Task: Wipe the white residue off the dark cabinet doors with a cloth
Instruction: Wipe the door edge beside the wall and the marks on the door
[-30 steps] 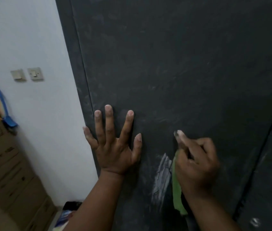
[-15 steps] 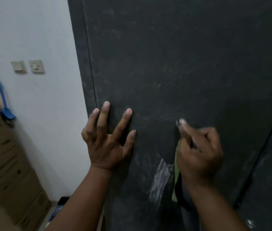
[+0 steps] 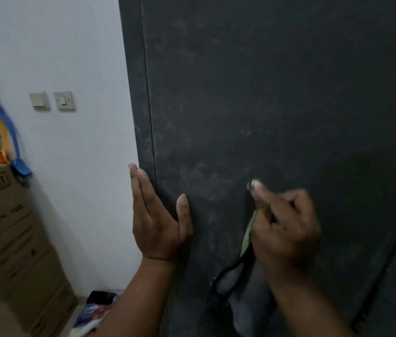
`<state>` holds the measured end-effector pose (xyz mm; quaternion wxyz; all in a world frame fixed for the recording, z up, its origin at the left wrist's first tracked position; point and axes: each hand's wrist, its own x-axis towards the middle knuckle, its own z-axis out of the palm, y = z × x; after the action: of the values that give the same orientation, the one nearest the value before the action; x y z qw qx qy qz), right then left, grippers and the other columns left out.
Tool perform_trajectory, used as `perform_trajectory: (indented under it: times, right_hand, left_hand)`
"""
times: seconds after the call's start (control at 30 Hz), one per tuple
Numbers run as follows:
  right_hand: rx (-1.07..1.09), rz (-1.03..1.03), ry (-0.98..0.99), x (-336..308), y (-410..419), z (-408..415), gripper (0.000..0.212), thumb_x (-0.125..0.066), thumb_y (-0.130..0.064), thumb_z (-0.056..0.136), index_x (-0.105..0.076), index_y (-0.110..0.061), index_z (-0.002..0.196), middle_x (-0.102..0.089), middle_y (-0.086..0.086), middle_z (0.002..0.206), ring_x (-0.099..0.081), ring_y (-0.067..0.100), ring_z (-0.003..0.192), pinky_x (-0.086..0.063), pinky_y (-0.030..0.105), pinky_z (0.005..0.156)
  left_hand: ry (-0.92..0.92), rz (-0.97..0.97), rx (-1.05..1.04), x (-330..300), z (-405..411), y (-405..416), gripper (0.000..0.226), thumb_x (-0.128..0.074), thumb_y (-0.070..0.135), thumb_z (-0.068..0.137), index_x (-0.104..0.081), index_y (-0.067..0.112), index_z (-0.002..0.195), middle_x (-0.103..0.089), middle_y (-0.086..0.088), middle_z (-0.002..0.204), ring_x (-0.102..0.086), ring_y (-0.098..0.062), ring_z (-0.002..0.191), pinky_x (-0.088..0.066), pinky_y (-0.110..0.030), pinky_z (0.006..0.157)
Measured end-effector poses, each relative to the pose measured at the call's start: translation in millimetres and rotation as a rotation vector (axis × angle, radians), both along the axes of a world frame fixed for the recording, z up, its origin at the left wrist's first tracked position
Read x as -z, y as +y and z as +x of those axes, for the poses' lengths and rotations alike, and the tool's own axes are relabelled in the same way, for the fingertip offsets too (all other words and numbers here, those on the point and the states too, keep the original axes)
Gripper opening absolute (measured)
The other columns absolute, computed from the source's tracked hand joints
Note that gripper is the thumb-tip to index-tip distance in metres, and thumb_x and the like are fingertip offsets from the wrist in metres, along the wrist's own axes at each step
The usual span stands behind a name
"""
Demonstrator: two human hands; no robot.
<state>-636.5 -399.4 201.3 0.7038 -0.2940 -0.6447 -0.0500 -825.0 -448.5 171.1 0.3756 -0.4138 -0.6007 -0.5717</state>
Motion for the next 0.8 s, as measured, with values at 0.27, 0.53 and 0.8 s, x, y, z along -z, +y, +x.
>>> perform_trajectory:
  times: [0.27,0.53,0.8]
  right_hand:
    - [-0.081,0.064,-0.172,13,-20,-41,0.024,-0.062,-0.015,0.101,-0.08,-0.025,0.114,-0.055,-0.001,0.079,-0.052,0.019,0.056,-0.045,0.034,0.044]
    - [-0.02,0.036,-0.011,-13,-12,-36,0.031,-0.077,-0.003,0.089,-0.08,-0.026,0.108,-0.05,-0.001,0.077,-0.048,0.018,0.058,-0.039,0.031,0.05]
    - [-0.092,0.06,-0.263,20,-37,-57,0.023,-0.063,-0.015,0.1,-0.082,-0.026,0.109,-0.053,-0.002,0.075,-0.05,0.017,0.054,-0.043,0.032,0.041]
  left_hand:
    - [-0.202,-0.008,0.022,-4,8,-7,0.068,-0.041,0.044,0.105,-0.025,0.007,0.16,-0.047,-0.02,0.157,-0.06,-0.039,0.129,-0.052,-0.039,0.095]
    - [-0.263,-0.073,0.102,-5,-1,-15,0.056,-0.034,0.058,0.103,-0.037,0.02,0.144,-0.073,-0.014,0.111,-0.071,-0.04,0.079,-0.06,-0.041,0.069]
    - [-0.295,-0.079,0.176,-3,-5,-17,0.052,-0.03,0.055,0.105,-0.032,0.027,0.149,-0.071,-0.011,0.121,-0.071,-0.035,0.089,-0.063,-0.049,0.074]
